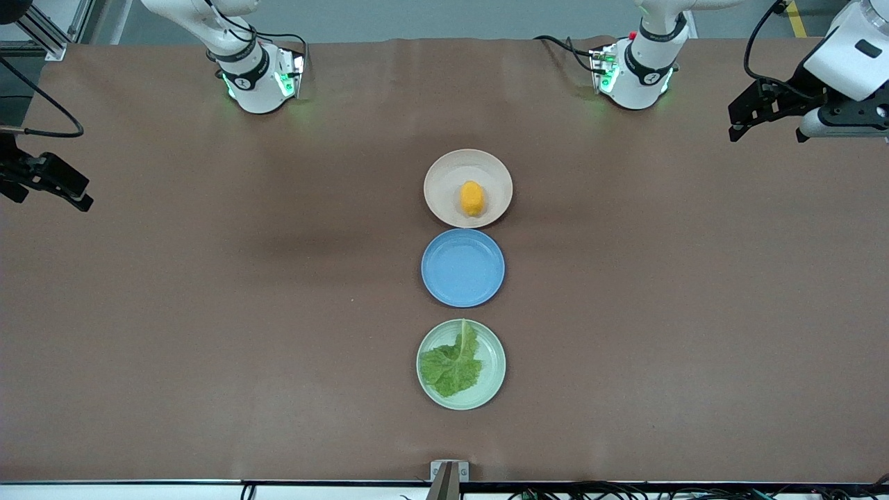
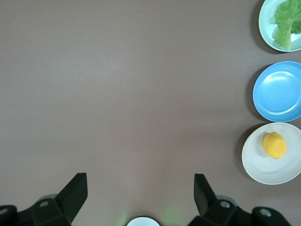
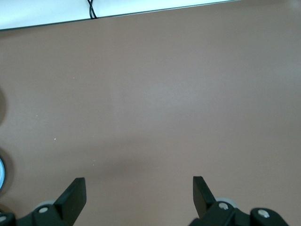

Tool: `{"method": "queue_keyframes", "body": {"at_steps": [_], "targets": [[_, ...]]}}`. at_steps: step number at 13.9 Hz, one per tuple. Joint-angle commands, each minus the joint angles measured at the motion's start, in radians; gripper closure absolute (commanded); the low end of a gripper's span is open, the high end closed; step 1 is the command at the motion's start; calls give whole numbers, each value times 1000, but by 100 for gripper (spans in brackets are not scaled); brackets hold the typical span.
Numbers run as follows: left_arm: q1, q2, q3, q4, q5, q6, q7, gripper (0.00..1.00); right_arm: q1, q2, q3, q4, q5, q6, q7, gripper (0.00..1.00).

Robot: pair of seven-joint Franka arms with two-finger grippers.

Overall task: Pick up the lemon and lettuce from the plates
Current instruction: 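Reach the right gripper to the lemon while the left gripper reaches the lettuce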

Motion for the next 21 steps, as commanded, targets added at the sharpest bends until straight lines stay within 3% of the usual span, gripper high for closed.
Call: {"method": "queue_keyframes", "body": {"at_steps": [1, 5, 9, 14, 16, 20, 21], "targets": [[5, 10, -4, 23, 20, -15, 14, 0, -24, -26, 15, -29, 18, 10, -15, 0], [3, 39, -4, 46, 20, -15, 14, 0, -24, -26, 15, -31, 18, 10, -15, 0], [-35, 196, -25, 108, 9, 15, -6, 0, -18, -28, 17, -31, 18, 6, -14, 0], [-199, 453, -39, 131, 23, 331, -72, 0, 23, -31, 31, -49, 18, -8, 6, 0], [-264, 569, -38, 178, 26, 438, -101, 0, 117, -31, 43, -51, 29, -43, 115, 0], [-359, 837, -31, 338, 28, 716, -124, 0, 495, -5, 46, -88, 31, -11, 605, 0], [-399, 896, -25, 339, 28, 830, -162, 0, 617, 18, 46, -142, 31, 69, 658, 0]]}}
